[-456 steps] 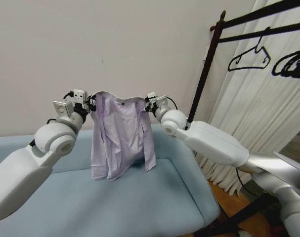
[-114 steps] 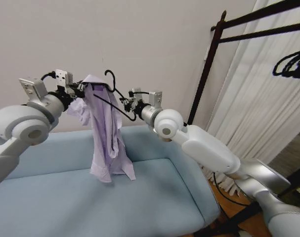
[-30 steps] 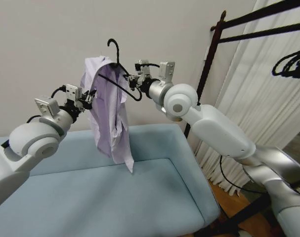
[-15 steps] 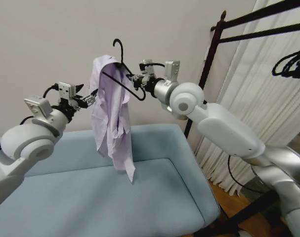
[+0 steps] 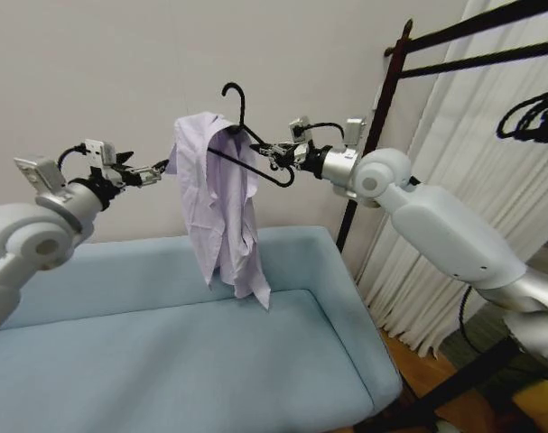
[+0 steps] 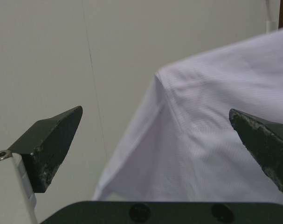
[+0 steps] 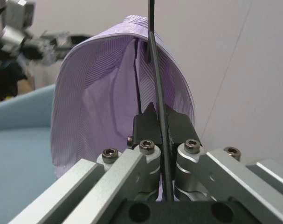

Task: Pick up the clothes from the sofa and hang them on the clothes hanger.

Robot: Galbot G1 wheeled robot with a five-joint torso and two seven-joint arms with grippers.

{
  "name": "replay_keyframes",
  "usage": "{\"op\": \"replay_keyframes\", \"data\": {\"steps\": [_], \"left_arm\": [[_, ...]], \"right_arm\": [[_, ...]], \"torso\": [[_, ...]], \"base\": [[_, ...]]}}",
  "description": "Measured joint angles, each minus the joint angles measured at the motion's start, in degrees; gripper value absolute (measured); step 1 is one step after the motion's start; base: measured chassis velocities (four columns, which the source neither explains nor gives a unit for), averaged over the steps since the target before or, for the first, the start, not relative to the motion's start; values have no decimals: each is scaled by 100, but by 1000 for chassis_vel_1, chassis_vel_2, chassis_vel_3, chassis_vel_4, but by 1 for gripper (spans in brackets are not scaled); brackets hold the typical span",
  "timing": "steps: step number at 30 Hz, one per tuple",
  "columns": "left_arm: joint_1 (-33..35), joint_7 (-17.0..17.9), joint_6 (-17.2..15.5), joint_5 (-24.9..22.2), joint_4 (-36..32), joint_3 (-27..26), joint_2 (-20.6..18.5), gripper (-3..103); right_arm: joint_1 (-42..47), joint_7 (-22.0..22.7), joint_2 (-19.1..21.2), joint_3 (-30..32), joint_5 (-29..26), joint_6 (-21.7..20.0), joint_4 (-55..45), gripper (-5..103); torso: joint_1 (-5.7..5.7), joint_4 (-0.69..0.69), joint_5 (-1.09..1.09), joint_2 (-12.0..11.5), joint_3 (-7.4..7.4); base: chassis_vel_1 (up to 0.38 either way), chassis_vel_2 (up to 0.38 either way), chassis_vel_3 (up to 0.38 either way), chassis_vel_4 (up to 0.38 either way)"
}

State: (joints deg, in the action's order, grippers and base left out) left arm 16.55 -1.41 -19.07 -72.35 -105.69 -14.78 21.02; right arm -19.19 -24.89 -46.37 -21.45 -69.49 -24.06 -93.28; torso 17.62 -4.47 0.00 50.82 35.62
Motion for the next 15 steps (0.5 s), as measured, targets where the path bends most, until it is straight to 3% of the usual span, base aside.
{"op": "replay_keyframes", "data": {"steps": [4,5,9,10,13,14,15], "left_arm": [[-391,-994,-217,-31,580,145,44,100],[-391,-994,-217,-31,580,145,44,100],[-648,-1970,-603,-73,912,241,81,100],[-648,-1970,-603,-73,912,241,81,100],[-1099,-2631,-624,-123,1220,777,91,100],[-1099,-2631,-624,-123,1220,777,91,100],[-1309,-2851,-613,-149,1366,1029,95,100]], "right_arm": [[77,-475,17,-9,534,87,88,2],[77,-475,17,-9,534,87,88,2],[89,-716,-47,-69,955,272,210,2],[89,-716,-47,-69,955,272,210,2],[73,-1027,-133,-75,1118,387,275,2],[73,-1027,-133,-75,1118,387,275,2],[71,-1112,-133,-79,1131,400,270,2]], "torso": [[0,2,-1,0,0],[0,2,-1,0,0],[0,1,0,0,0],[0,1,0,0,0],[0,3,-1,0,0],[0,3,-1,0,0],[0,2,-2,0,0]], "base": [[0,0,0,0],[0,0,0,0],[0,0,0,0],[0,0,0,0],[0,0,0,0],[0,0,0,0],[0,0,0,0]]}}
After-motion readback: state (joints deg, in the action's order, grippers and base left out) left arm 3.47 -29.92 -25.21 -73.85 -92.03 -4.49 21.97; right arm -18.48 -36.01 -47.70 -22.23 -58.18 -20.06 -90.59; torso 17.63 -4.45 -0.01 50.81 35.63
